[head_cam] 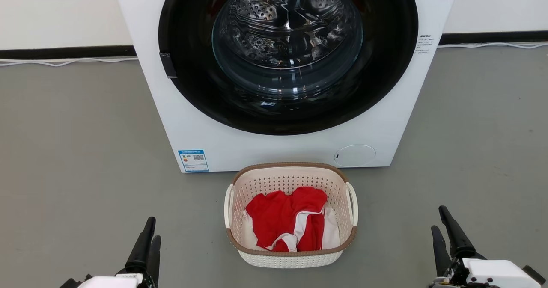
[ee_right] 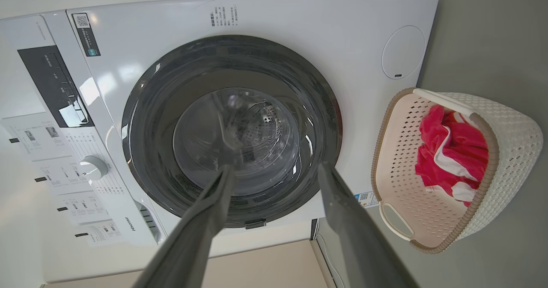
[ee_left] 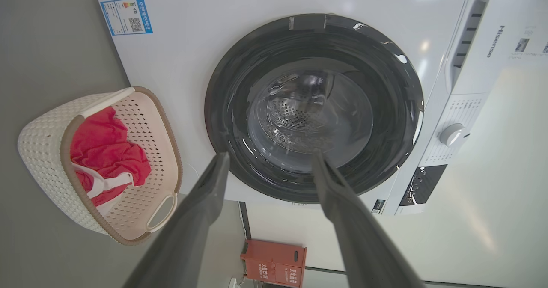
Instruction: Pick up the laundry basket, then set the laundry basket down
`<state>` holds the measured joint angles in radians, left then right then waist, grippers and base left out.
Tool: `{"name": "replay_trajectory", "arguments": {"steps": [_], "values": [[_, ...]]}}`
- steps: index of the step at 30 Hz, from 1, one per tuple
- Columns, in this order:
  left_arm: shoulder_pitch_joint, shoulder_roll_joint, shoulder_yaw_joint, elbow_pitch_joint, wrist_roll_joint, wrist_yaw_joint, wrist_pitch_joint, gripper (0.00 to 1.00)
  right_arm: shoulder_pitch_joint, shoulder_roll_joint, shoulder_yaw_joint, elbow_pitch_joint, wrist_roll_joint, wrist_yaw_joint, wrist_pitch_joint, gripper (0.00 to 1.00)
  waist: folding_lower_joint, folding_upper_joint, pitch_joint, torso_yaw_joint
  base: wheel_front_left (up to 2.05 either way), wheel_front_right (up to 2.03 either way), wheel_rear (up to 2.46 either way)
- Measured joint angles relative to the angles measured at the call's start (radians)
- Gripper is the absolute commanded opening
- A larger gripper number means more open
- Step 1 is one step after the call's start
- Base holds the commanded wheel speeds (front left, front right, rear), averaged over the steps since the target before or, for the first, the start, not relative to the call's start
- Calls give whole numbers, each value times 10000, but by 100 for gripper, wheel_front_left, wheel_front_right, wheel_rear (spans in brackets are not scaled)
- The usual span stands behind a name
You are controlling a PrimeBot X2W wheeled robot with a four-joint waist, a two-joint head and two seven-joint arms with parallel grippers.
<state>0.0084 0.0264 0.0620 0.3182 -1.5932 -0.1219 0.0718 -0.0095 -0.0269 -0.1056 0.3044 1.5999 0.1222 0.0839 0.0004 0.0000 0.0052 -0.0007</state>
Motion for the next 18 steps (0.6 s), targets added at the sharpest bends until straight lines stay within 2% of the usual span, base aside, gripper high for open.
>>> {"name": "replay_trajectory", "arguments": {"steps": [11,18], "values": [[-5,8,-134,-349,1026,0,-307,100,-24,-151,410,-330,-479,0,-351,100,-1,0,41,-11,0,0,0],[-20,17,-201,-481,1929,-2,-479,100,-111,-286,516,-616,-1509,0,-564,100,-1,0,72,-14,0,0,0]]}}
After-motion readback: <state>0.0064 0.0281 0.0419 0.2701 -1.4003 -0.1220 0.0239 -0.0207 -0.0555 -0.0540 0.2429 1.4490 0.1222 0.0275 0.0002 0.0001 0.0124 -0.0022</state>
